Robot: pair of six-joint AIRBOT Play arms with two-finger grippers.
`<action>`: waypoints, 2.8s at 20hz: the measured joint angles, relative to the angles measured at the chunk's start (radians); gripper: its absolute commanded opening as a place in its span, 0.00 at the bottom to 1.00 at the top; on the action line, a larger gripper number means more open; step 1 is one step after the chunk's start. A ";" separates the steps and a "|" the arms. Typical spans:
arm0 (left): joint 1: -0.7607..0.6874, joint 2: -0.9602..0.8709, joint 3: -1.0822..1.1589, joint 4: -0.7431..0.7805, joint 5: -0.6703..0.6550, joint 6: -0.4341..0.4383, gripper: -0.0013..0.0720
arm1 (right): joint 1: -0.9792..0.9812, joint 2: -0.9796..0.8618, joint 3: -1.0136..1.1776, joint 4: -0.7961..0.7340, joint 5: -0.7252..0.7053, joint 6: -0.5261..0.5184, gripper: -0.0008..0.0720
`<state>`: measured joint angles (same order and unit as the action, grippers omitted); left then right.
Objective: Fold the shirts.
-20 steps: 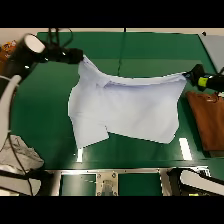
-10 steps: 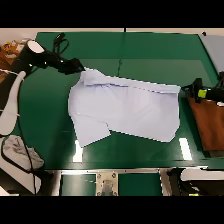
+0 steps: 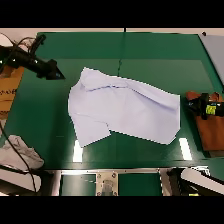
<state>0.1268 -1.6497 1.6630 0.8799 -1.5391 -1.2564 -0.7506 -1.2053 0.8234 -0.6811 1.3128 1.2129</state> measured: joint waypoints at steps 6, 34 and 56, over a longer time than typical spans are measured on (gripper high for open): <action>0.010 0.097 -0.407 0.024 0.102 0.076 0.10 | -0.006 0.097 -0.043 -0.071 0.108 0.077 0.03; 0.039 0.037 -0.601 0.003 0.232 0.142 0.05 | -0.011 0.431 -0.406 -0.382 0.065 0.377 0.73; 0.041 0.164 -0.598 -0.002 0.233 0.132 0.05 | -0.010 0.274 -0.397 -0.188 -0.124 0.242 0.03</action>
<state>0.1677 -1.4857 1.0653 0.8783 -1.3060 -1.1244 -0.7609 -0.9314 0.4259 -0.8692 1.1892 1.4548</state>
